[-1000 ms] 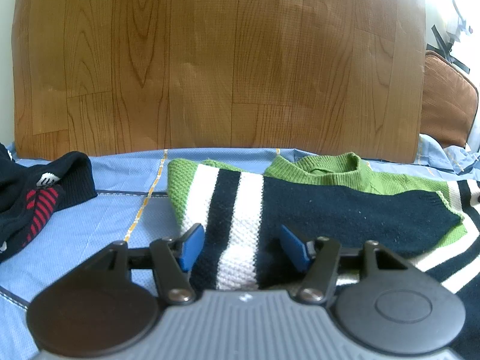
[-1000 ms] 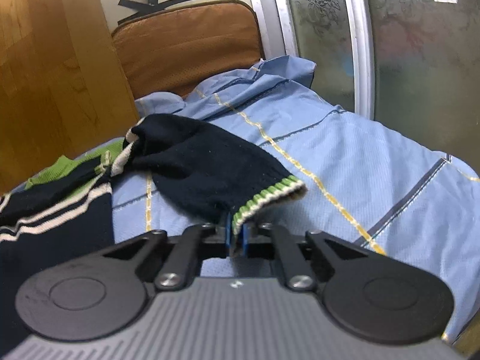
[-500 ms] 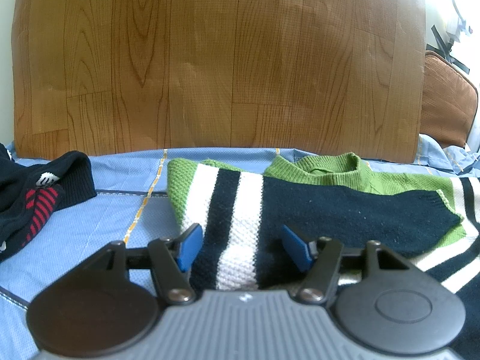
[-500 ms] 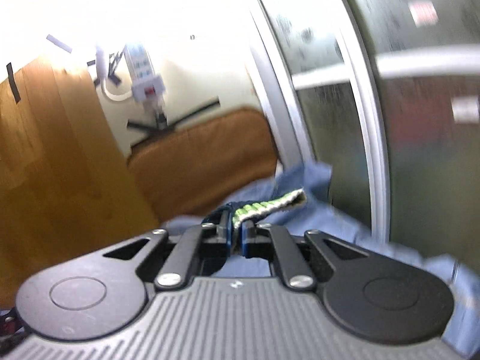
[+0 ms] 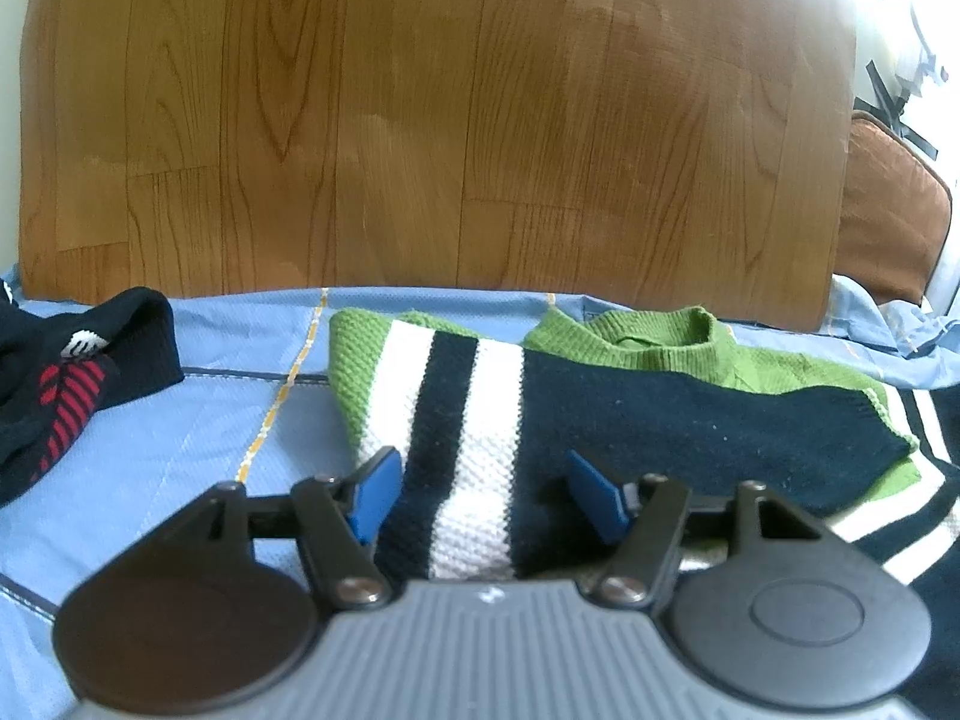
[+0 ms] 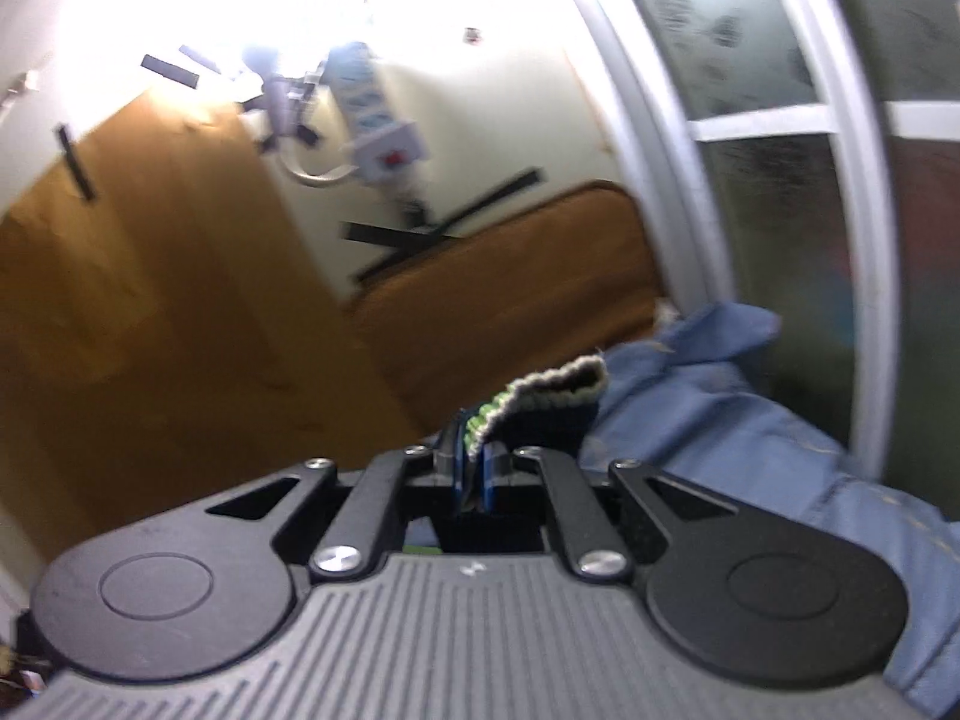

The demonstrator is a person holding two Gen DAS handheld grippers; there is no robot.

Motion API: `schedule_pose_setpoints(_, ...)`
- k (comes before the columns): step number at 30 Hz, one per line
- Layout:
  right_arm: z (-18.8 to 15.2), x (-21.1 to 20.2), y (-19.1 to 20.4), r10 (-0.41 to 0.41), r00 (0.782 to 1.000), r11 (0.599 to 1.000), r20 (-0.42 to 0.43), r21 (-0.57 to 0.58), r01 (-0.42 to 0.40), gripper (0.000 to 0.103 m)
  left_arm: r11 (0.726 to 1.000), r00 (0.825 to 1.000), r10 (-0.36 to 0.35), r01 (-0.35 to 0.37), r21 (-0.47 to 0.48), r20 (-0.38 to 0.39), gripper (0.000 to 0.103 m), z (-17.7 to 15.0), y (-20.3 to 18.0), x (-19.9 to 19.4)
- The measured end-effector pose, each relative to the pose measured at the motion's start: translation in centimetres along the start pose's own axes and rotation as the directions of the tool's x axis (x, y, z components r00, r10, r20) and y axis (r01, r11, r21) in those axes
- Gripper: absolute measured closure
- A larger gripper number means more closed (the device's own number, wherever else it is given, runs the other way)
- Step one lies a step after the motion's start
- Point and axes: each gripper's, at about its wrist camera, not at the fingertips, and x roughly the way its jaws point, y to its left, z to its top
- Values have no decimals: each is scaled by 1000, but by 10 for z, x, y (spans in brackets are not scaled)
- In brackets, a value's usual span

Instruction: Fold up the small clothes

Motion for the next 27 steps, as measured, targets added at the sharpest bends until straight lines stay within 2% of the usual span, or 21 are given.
schedule_pose_setpoints(3,16,4,24,60,998,998,12,-8,-60,94,1000,1000,-11,11,-8,3,39,1,2,-1)
schedule_pose_setpoints(7,26,17,60,104,995,993,-4,-58,-104,94,995,997,-68,70,-64,35,37,3,14,-7)
schedule_pose_setpoints(10,25,30,88,141,989,985,-37,-93,-143,94,986,994,-98,104,-131,53,37,5,27,-11)
schedule_pose_setpoints(15,8,60,143,232,965,959,-119,-140,-248,94,974,991,-85,104,-201,101,37,11,45,-25)
schedule_pose_setpoints(17,-6,75,170,275,947,939,-168,-162,-302,94,963,989,-82,111,-247,122,37,15,57,-31)
schedule_pose_setpoints(20,-36,100,211,333,906,902,-262,-189,-387,94,938,988,-79,120,-325,135,37,20,78,-38)
schedule_pose_setpoints(22,-66,121,238,351,870,875,-347,-209,-437,94,925,989,-71,114,-363,129,37,22,92,-39)
schedule_pose_setpoints(23,-82,133,249,359,844,858,-399,-214,-467,92,919,990,-68,111,-379,126,37,22,98,-39)
schedule_pose_setpoints(24,-99,146,260,367,808,835,-461,-220,-505,87,914,990,-66,110,-392,124,37,22,103,-39)
schedule_pose_setpoints(25,-115,157,269,357,772,810,-526,-237,-536,71,908,991,-65,108,-405,117,37,23,108,-36)
schedule_pose_setpoints(26,-127,165,274,317,767,809,-557,-263,-526,62,902,992,-69,108,-419,108,37,23,112,-34)
schedule_pose_setpoints(27,-132,167,273,300,778,815,-552,-275,-509,57,896,992,-77,112,-430,98,37,22,114,-31)
